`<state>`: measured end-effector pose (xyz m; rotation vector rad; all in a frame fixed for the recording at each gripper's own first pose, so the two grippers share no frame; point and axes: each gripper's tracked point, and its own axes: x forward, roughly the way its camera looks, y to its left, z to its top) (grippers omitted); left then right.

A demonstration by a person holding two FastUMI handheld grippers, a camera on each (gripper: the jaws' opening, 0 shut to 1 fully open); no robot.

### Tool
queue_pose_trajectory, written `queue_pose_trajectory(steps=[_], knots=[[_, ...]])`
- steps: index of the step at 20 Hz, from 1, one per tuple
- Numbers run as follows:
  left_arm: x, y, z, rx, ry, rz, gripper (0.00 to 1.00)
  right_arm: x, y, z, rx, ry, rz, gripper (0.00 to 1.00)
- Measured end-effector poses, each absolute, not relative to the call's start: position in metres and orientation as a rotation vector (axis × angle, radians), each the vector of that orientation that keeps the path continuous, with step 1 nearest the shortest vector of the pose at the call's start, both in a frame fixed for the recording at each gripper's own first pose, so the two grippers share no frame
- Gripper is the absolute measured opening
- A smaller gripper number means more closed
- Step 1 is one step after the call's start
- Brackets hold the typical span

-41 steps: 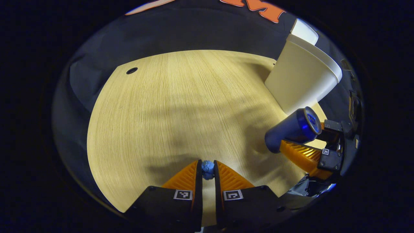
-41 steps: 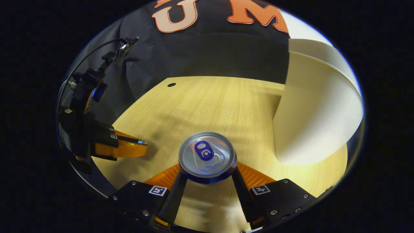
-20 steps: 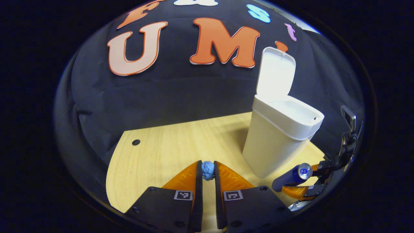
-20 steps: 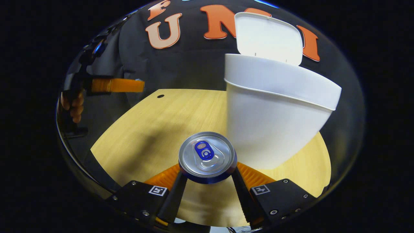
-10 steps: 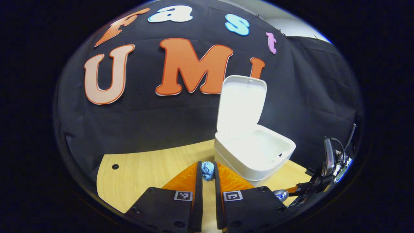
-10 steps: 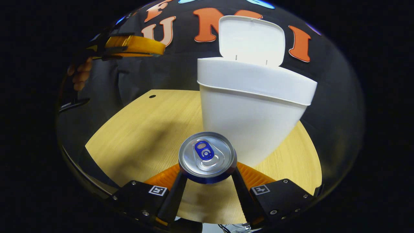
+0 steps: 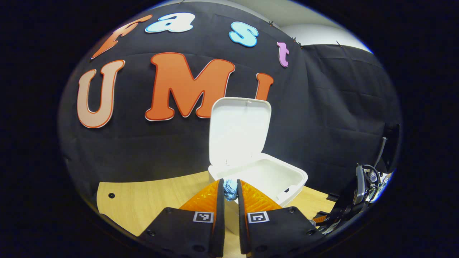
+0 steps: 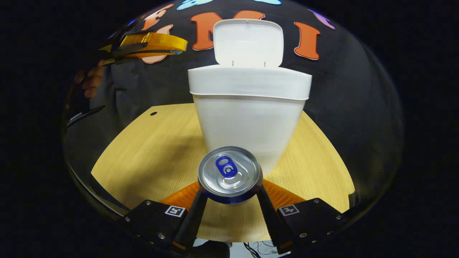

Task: Press the lid of the desktop garbage bin to open it, pick up the crumpled paper on the desktop and throw it into the bin, then pick up the pop can on the desktop and drop it into the bin, and finally close the garbage bin lid.

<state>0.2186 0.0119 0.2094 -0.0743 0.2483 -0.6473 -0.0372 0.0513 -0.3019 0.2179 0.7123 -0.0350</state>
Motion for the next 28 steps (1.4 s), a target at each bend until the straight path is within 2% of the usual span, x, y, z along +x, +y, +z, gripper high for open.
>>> queue_pose_trajectory(steps=[13,19,20,26,28], knots=[[0.212,-0.031,0.185,-0.023,0.269,-0.745,0.22,-0.053,0.022,-0.299,0.232,0.721,-0.192,0.79],[0.212,-0.032,0.174,-0.031,0.291,-0.75,0.28,-0.05,0.015,-0.294,0.215,0.701,-0.216,0.79],[0.212,-0.031,0.172,-0.025,0.292,-0.749,0.32,-0.048,0.01,-0.287,0.208,0.692,-0.222,0.79],[0.205,-0.031,0.172,0.017,0.261,-0.757,0.33,-0.035,-0.017,-0.243,0.157,0.613,-0.236,0.8],[0.204,-0.031,0.173,0.033,0.252,-0.752,0.43,-0.029,-0.029,-0.222,0.141,0.571,-0.239,0.79]])
